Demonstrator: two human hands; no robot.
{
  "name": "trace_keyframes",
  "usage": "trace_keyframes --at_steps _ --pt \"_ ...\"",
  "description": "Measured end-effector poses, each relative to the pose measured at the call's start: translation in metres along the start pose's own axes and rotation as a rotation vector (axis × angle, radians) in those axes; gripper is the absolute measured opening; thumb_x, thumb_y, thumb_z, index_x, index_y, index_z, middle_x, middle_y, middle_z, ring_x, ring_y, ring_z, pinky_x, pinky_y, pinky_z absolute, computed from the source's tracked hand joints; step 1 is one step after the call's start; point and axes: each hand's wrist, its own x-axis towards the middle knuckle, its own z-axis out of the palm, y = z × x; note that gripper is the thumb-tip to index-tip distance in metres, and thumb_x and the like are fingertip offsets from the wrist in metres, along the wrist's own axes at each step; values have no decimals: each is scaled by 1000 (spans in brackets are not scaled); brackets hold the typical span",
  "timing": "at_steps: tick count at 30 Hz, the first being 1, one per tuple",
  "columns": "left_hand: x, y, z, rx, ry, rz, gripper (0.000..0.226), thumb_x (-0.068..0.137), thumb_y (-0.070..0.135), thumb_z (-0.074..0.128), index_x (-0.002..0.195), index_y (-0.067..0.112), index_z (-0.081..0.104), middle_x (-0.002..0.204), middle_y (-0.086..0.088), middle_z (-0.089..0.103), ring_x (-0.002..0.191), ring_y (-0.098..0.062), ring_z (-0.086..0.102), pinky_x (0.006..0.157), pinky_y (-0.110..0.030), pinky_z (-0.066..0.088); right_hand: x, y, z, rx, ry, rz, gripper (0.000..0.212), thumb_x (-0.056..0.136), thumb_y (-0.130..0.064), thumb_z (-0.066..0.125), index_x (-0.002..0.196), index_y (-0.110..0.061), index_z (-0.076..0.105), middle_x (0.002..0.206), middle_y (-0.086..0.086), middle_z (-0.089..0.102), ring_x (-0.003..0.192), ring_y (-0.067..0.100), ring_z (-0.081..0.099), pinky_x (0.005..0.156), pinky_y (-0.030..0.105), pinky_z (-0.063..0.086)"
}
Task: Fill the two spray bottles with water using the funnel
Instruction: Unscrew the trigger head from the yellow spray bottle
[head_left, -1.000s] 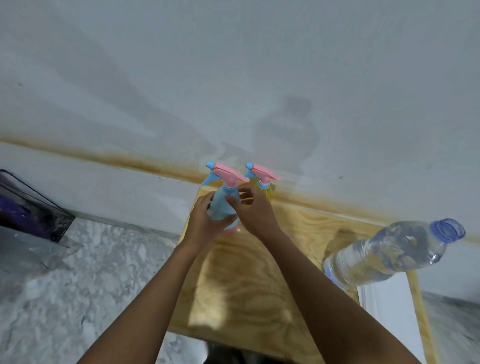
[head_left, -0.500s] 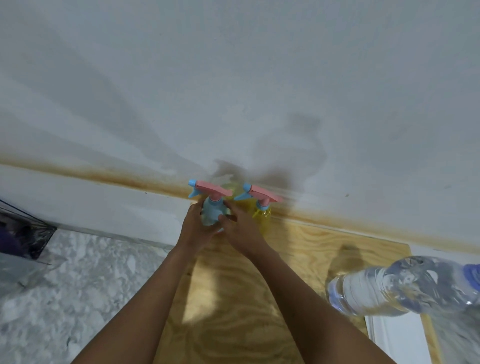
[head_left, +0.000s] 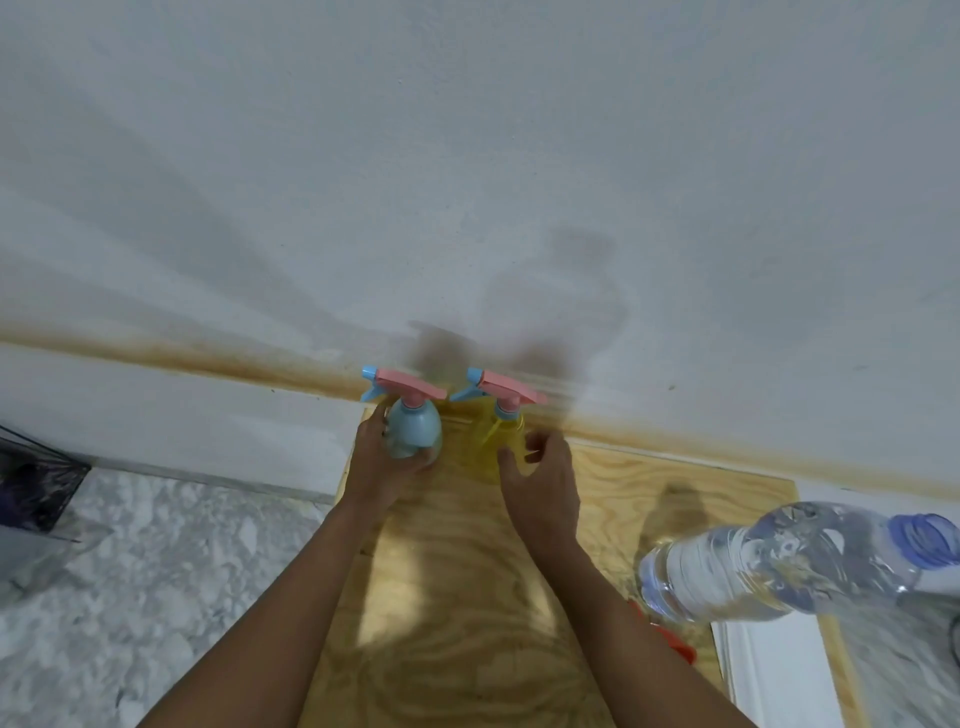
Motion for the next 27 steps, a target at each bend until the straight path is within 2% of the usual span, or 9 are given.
trace_keyframes --at_steps 2,5,8,11,15,18,21,24,27 --pt "-5 -1 3 19 38 -26 94 51 48 90 130 17 48 118 -6 63 106 -25 63 80 -42 57 10 1 0 23 16 -10 48 83 -46 70 121 -26 47 116 -11 53 107 12 56 84 37 51" --pt "-31 13 10 39 113 -106 101 57 40 91 138 8 40 127 -11 53 119 -29 53 84 -36 47 27 3 5 70 -65 -32 71 81 -47 73 139 -19 42 132 -1 51 119 15 51 97 38 48" --pt "-60 17 26 54 141 -128 90 66 26 89 138 3 40 129 -14 49 124 -31 44 88 -30 38 39 -1 9 119 -140 -48 59 82 -46 73 133 -23 53 127 -3 59 117 14 55 93 35 48" --pt "-83 20 41 39 31 -148 84 72 31 85 141 13 39 135 -10 41 128 -27 44 97 -32 43 44 -4 9 130 -175 -83 35 87 -40 68 119 -26 63 113 -7 68 104 14 63 80 30 48" --pt "-92 35 50 11 -66 8 92 74 35 84 147 15 33 147 -4 37 138 -19 37 112 -36 38 40 -6 -1 110 -175 -105 32 90 -43 64 117 -26 65 111 -6 69 100 14 64 82 34 51" --pt "-93 52 47 87 -78 121 92 72 39 84 146 14 34 141 -5 40 133 -20 39 107 -38 42 27 -10 -22 125 -183 -162 28 86 -44 68 109 -27 68 102 -11 71 93 6 64 77 26 48" --pt "-97 65 43 85 -80 216 91 64 45 87 138 15 43 134 -2 48 128 -19 45 103 -37 45 5 -17 -48 145 -205 -208 30 83 -45 73 109 -30 71 100 -15 71 94 -2 64 80 18 48" --pt "-108 79 36 -10 -111 278 72 64 37 89 125 24 52 117 11 58 113 -4 55 93 -21 45 -15 -20 -65 159 -205 -227 32 81 -48 73 108 -30 72 99 -15 73 96 -3 65 84 22 51" --pt "-118 90 29 -50 -173 307 66 66 31 89 121 29 53 109 24 58 103 17 54 81 -4 42 -28 -19 -76 187 -202 -222 37 81 -49 72 112 -30 70 104 -15 73 101 -4 64 88 22 51"
